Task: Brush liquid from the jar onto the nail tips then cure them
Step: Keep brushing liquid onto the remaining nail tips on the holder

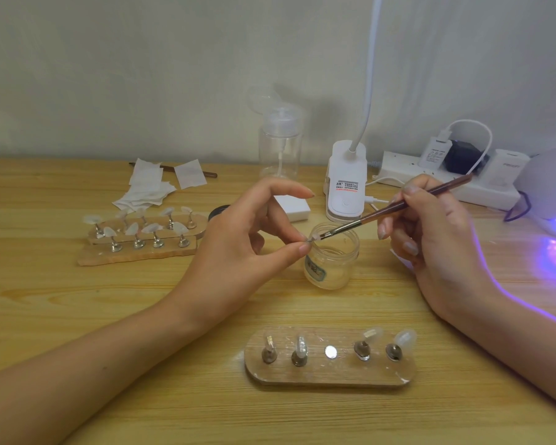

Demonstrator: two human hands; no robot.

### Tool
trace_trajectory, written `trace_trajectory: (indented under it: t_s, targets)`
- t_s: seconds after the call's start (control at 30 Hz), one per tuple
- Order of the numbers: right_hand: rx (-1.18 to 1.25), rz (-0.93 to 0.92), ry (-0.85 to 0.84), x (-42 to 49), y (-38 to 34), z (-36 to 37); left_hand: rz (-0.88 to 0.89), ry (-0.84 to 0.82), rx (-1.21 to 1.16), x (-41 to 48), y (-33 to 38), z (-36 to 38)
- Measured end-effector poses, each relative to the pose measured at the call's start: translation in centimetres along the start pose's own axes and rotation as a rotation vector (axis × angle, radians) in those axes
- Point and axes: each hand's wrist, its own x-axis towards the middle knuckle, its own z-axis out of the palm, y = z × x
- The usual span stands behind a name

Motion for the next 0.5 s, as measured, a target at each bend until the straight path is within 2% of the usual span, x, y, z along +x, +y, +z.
trace_trajectory:
  t_s: [0.17, 0.33, 0.5]
  targets:
    - [0.055, -0.058, -0.066, -0.15, -0.21, 0.13, -0.008, 0.008, 0.001, -0.01, -0.03, 0.05]
    - [-0.014, 0.008, -0.001, -0.20, -0.23, 0.11, -0.010, 0.006, -0.005, 0.02, -0.12, 0.03]
    - [0.064, -0.050, -0.037, -0.28, -0.41, 0.07, -0.008, 0.013, -0.008, 0.06, -0.09, 0.10]
